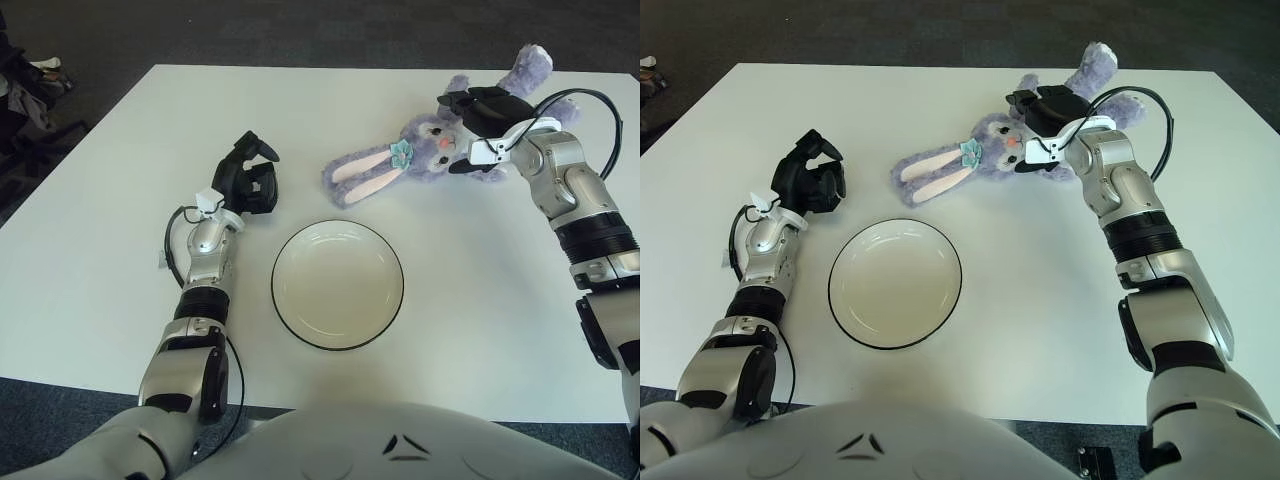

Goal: Put the doll into the plate.

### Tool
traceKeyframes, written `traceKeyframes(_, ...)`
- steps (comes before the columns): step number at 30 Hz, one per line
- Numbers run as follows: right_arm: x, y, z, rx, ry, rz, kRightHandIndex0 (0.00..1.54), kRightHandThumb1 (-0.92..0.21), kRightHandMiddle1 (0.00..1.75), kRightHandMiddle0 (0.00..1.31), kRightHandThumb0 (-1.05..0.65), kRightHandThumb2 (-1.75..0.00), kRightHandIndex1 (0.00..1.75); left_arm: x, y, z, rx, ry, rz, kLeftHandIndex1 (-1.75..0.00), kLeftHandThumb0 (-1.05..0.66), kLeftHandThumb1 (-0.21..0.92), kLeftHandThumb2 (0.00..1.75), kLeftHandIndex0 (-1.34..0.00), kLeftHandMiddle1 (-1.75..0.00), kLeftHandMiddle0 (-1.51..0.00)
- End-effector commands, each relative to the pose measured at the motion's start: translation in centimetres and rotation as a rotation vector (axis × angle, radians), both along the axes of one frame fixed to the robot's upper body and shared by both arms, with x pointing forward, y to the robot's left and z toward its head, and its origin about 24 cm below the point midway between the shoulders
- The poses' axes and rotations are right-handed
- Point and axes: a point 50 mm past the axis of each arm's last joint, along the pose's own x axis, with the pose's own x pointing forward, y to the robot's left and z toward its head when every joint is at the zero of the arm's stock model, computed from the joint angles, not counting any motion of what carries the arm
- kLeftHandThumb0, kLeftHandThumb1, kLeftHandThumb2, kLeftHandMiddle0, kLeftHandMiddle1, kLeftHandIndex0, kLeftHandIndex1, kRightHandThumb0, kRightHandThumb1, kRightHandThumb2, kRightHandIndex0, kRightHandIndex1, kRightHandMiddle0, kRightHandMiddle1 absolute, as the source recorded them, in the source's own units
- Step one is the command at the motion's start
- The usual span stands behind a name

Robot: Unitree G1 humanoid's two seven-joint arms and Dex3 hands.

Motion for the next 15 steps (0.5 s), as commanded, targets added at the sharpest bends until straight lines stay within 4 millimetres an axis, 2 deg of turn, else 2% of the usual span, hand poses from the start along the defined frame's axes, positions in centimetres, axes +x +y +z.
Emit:
traceKeyframes(1, 0.5, 0.3, 0.8, 0.01, -0.026, 0.009, 0.0, -0.56, 0.34, 0.0, -0.89, -0.65, 0.17, -3.2, 0.1, -5.4, -0.081, 0.186, 0.039, -1.75, -0.45, 0.4, 1.22, -0.55, -1.75, -1.14)
traceKeyframes(3, 0.6, 0.3, 0.8, -0.004, -0.023, 0.003, 0.0, -0.59, 0.41, 0.0, -0.94, -0.6, 0.44, -3.3, 0.1, -5.4, -0.08, 0.186, 0.039, -1.75, -0.45, 0.4, 1.21, -0.55, -1.75, -1.13)
traceKeyframes(6, 0.9, 0.2, 0.7, -0.021, -0.016, -0.004, 0.0, -0.6, 0.47, 0.0, -0.98, -0.58, 0.64, -3.3, 0.1, -5.4, -0.081, 0.186, 0.037, -1.75, -0.45, 0.4, 1.21, -0.54, -1.75, -1.11)
traceKeyframes(15, 1.9, -0.5, 0.1, -0.037, 0.021, -0.02, 0.0, -0.58, 0.52, 0.0, -1.0, -0.56, 0.88, -3.4, 0.1, -5.3, -0.088, 0.18, 0.039, -1.75, -0.45, 0.4, 1.21, -0.54, -1.75, -1.11)
